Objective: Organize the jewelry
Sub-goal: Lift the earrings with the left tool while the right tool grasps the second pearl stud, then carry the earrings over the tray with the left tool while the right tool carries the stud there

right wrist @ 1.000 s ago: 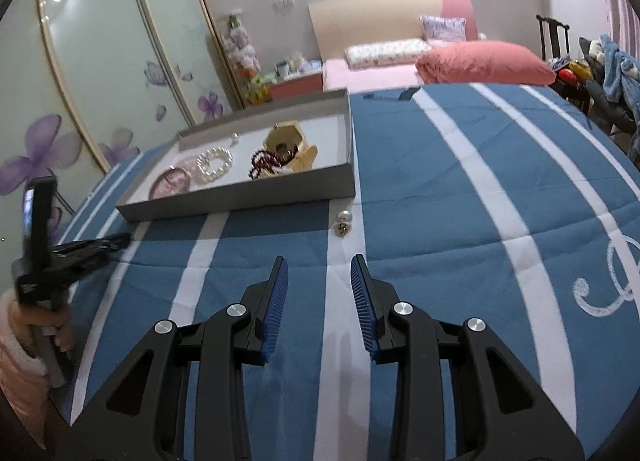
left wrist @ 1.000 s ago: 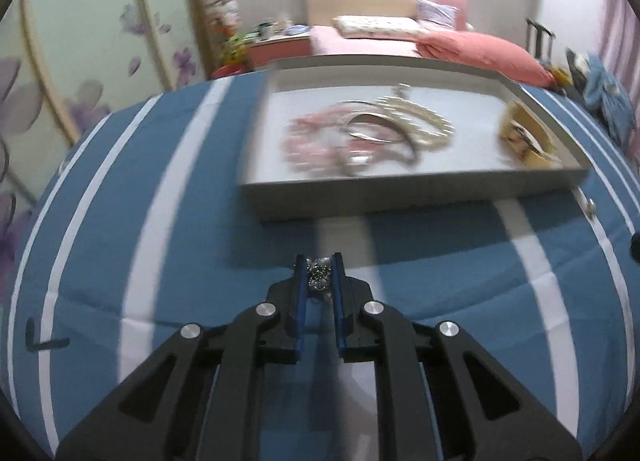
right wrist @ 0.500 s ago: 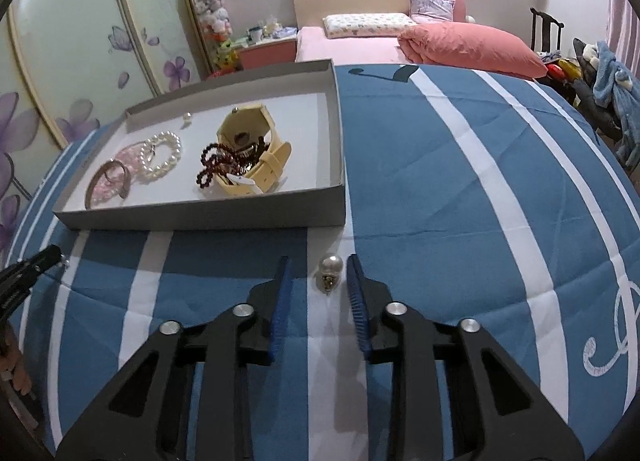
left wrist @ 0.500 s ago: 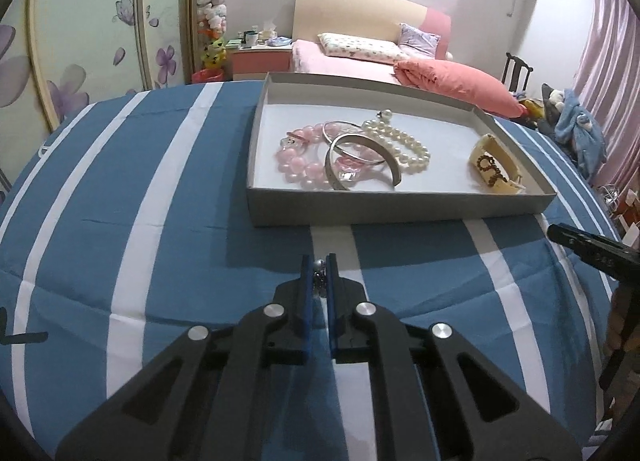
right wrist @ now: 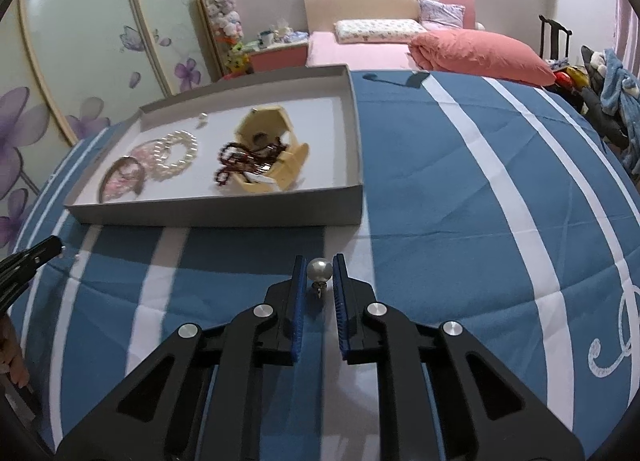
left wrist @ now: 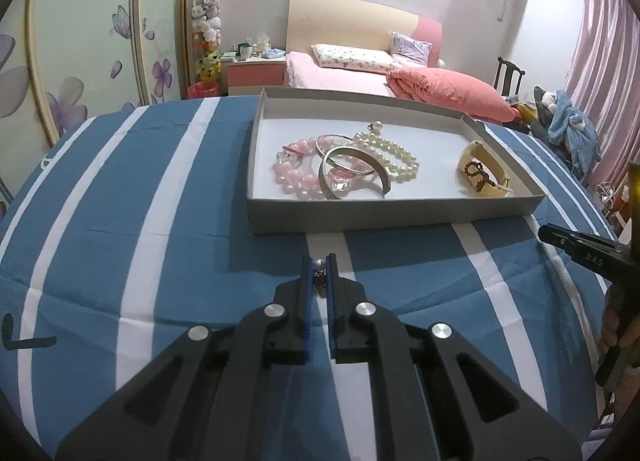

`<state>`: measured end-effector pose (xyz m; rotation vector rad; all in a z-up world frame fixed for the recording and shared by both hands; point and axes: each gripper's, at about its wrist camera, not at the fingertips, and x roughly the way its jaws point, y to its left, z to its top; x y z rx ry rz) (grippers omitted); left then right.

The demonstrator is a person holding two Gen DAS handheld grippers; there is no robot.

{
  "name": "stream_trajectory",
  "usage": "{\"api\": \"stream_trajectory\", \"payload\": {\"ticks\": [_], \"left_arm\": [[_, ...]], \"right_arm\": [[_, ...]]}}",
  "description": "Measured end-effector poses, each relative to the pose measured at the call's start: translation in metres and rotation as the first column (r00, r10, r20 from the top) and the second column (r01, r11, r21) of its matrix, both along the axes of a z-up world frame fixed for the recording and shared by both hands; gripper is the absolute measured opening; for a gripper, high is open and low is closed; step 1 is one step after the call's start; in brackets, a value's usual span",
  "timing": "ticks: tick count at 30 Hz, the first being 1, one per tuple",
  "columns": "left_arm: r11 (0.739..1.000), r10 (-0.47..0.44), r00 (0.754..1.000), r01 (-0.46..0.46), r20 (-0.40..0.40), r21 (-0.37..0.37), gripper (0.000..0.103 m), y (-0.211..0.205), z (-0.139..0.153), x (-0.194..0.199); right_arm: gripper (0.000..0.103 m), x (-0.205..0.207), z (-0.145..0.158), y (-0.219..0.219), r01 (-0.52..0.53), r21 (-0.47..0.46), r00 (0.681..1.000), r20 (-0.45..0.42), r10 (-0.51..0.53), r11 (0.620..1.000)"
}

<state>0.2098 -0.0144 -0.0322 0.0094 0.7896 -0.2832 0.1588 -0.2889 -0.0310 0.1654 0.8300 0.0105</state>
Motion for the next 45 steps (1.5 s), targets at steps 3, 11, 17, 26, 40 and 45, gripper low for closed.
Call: {"api": "stream_trajectory", "payload": {"ticks": [3,11,17,26,40,45], "left_arm": [[1.0,0.003,1.0,-0.003,0.027,0.001,0.007,0.002,0.005,-0.006],[1.0,0.01,0.995,-0.009,0.103,-0.01,0.007,0.008,0.025,-0.023],[0.999,0.025,0.985,-0.019,0.17,-0.041,0.007,0.01,0.047,-0.035],[0.998,0.043,0.963,-0.027,0.266,-0.065,0.007,0.009,0.074,-0.057],[0.997,0.071,0.926,-0.052,0.37,-0.06,0.007,-0.007,0.097,-0.071],[0.997,0.076,0.918,-0.058,0.389,-0.059,0.007,-0.011,0.101,-0.068]], "right_arm": [[0.014,-0.009,0.009,0.005,-0.019,0.012,0.999,0.042,0.018,1.0],[0.014,-0.032,0.045,0.021,-0.067,0.012,0.974,0.218,0.063,0.998],[0.014,-0.047,0.07,0.038,-0.093,-0.008,0.933,0.349,0.09,0.996],[0.014,-0.065,0.091,0.052,-0.104,-0.036,0.865,0.49,0.108,0.994],[0.014,-0.067,0.096,0.069,-0.053,-0.07,0.816,0.573,0.083,0.996],[0.014,-0.066,0.1,0.073,-0.031,-0.09,0.797,0.598,0.079,0.995]]}}
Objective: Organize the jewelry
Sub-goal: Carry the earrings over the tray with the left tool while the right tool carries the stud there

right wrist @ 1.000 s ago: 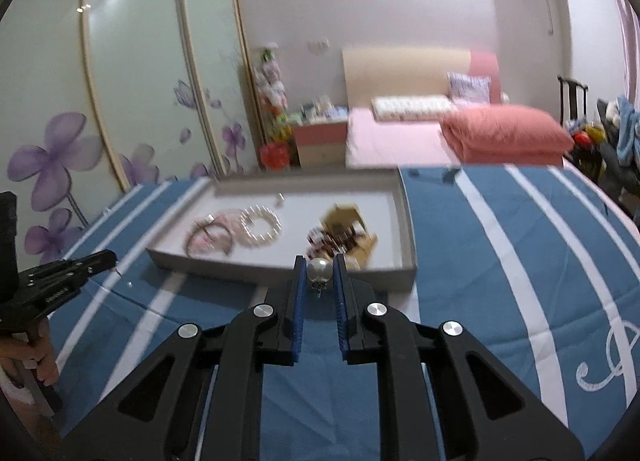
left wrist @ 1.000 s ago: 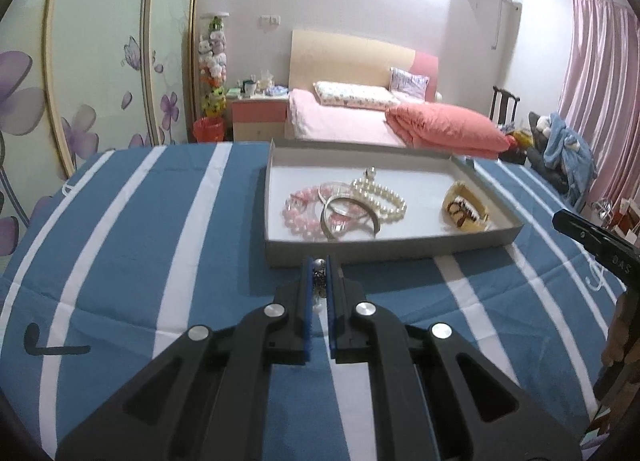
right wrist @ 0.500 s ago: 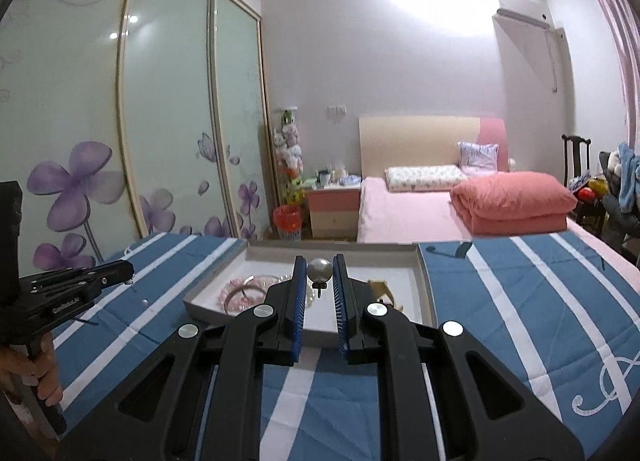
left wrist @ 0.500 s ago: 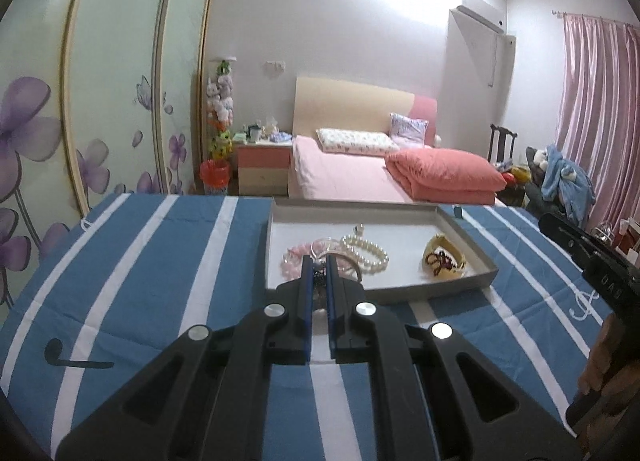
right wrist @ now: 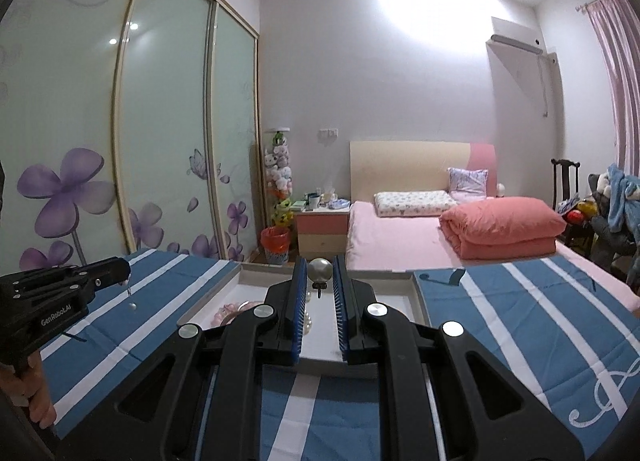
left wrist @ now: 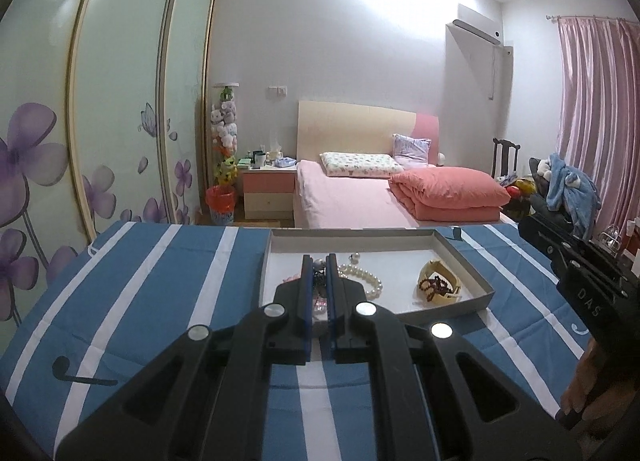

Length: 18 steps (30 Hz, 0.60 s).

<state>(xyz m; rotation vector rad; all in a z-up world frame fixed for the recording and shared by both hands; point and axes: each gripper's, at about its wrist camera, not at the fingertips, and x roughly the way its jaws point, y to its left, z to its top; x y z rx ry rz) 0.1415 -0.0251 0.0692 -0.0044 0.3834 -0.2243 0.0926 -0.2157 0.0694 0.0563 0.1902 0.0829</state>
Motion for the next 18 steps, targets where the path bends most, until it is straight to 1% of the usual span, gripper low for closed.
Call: {"api": "stream_trajectory", "payload": {"ticks": [6,10,18], "left_arm": [[1.0,0.012,1.0,-0.011,0.012,-0.004,0.007,-0.004,0.002,0.005],[1.0,0.009,1.0,-0.009,0.014,-0.005,0.007,-0.007,0.002,0.009],[1.0,0.001,1.0,-0.001,0.016,0.007,0.007,-0.017,0.003,0.028]], "right_arm": [[0.014,0.005,0.003,0.002,0.017,-0.009,1.0,0.024,-0.017,1.0],[0.014,0.007,0.004,0.001,0.02,-0.01,0.999,0.026,-0.019,1.0],[0.014,0.023,0.005,-0.002,0.028,-0.007,0.999,0.022,-0.028,1.0]]}}
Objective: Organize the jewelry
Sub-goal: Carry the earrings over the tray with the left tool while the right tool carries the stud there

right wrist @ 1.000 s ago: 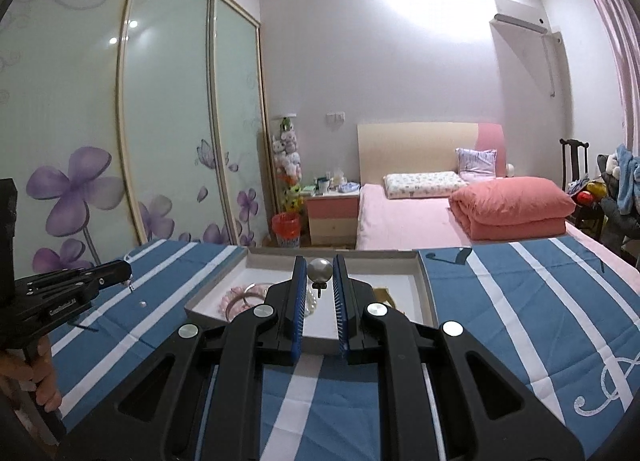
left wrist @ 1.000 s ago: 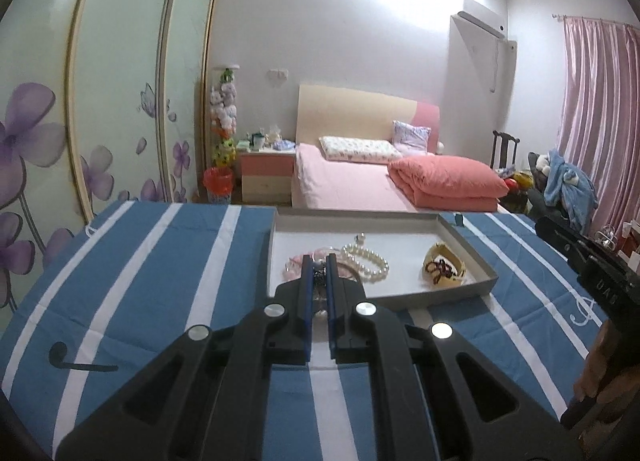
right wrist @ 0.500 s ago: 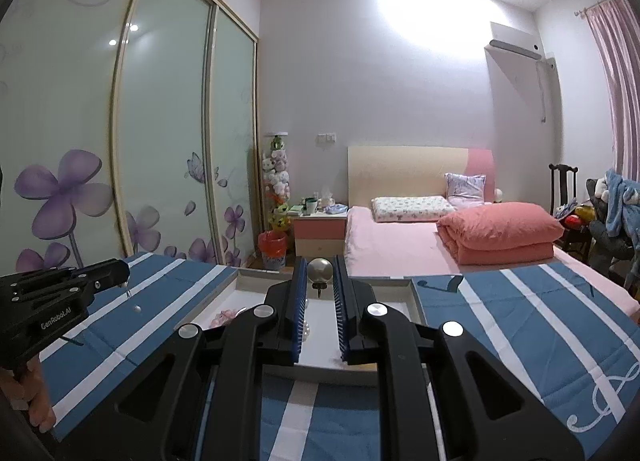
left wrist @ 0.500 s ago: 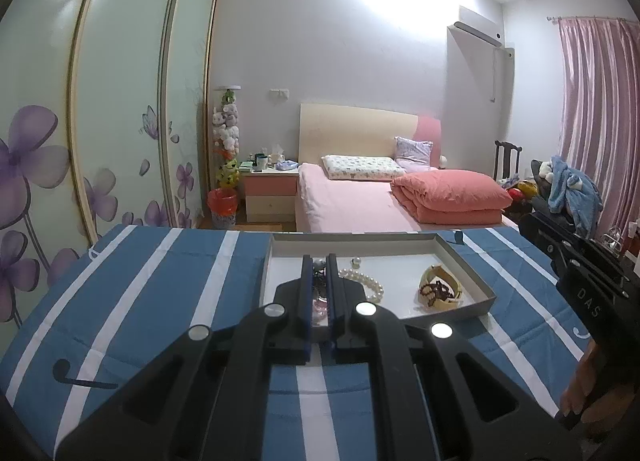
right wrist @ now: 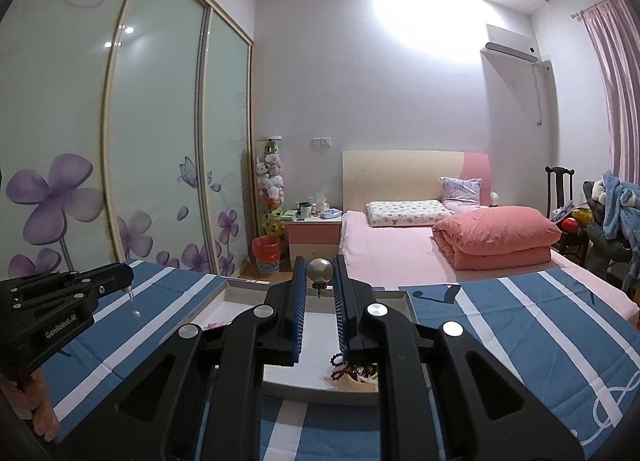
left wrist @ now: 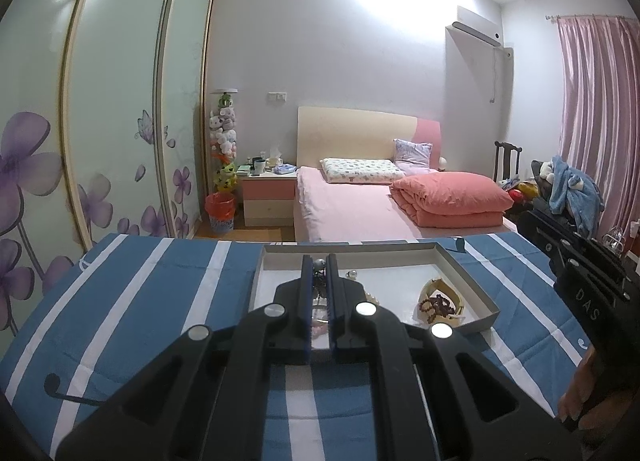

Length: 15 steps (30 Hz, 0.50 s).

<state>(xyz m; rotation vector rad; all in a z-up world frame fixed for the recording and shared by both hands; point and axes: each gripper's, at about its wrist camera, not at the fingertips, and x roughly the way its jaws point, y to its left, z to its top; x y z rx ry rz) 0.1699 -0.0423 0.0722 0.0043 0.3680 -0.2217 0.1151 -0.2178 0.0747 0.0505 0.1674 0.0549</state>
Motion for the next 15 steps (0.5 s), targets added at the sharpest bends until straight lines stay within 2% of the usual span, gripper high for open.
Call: {"api": "stream_trajectory", "payload": {"ticks": [5,15], "left_arm": [[1.0,-0.005,1.0,0.005,-0.015,-0.006,0.007,-0.006,-0.004,0.022],[0.999,0.006,0.998,-0.008,-0.06,-0.034,0.007,-0.014,-0.029,0.085]], "right_arm": [[0.014,0.018,-0.004,-0.002,-0.003,0.007,1.0,-0.023,0.003,1.0],[0.014,0.069,-0.034,-0.008,0.004,0.051,0.99,-0.14,0.003,0.999]]}}
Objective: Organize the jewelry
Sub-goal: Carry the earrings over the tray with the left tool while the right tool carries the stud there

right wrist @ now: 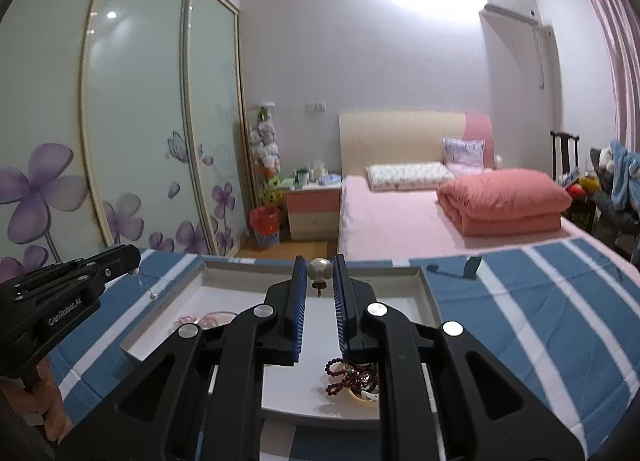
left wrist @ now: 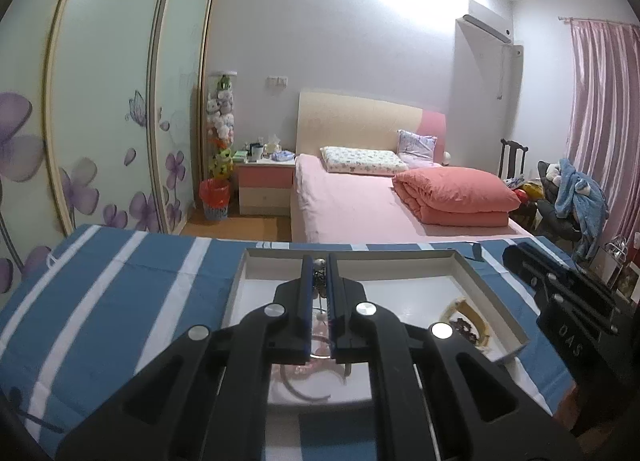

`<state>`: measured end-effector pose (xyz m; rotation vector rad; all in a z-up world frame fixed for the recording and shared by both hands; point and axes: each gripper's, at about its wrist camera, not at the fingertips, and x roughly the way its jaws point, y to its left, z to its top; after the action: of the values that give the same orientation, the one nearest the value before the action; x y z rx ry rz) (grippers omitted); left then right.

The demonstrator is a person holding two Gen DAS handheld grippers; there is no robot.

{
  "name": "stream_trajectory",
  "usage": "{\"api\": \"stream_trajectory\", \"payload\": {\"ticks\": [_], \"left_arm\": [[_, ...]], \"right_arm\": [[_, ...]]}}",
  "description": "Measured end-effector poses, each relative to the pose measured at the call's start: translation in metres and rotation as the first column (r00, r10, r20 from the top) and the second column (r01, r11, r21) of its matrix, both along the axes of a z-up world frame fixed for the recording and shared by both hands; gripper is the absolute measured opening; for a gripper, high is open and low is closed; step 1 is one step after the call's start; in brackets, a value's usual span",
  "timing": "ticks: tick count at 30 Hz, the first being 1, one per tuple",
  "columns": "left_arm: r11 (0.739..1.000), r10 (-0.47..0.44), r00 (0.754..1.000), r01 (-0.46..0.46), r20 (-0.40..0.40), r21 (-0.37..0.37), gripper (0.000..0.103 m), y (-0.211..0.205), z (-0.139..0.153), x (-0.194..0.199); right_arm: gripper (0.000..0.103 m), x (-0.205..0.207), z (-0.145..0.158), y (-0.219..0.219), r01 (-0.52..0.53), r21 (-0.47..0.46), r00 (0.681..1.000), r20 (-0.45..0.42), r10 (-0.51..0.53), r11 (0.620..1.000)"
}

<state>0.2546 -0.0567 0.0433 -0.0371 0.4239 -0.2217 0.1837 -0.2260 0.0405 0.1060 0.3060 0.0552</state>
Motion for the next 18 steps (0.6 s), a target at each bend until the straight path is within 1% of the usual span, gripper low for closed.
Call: {"api": "stream_trajectory", "payload": {"ticks": [7,15,17,18], "left_arm": [[1.0,-0.006,0.998,0.006,-0.056,-0.001,0.007,-0.005,-0.027,0.027],[0.999,-0.044,0.99,0.045,-0.135,-0.002,0.007,-0.011,-0.051,0.047],[0.999,-0.044,0.989,0.044,-0.144,-0.007,0.011,-0.011,-0.054,0.049],[0.999,-0.046,0.988,0.044,-0.149,-0.013,0.016,-0.01,-0.055,0.05]], "right_arm": [[0.014,0.018,-0.022,0.001,-0.001,0.019,0.996,-0.084,0.002,1.0],[0.015,0.035,-0.031,0.0,-0.009,0.048,0.99,-0.141,0.016,0.999],[0.015,0.035,-0.032,-0.003,-0.009,0.057,0.989,-0.148,0.017,0.998],[0.018,0.035,-0.031,-0.005,-0.006,0.063,0.989,-0.146,0.015,0.998]]}}
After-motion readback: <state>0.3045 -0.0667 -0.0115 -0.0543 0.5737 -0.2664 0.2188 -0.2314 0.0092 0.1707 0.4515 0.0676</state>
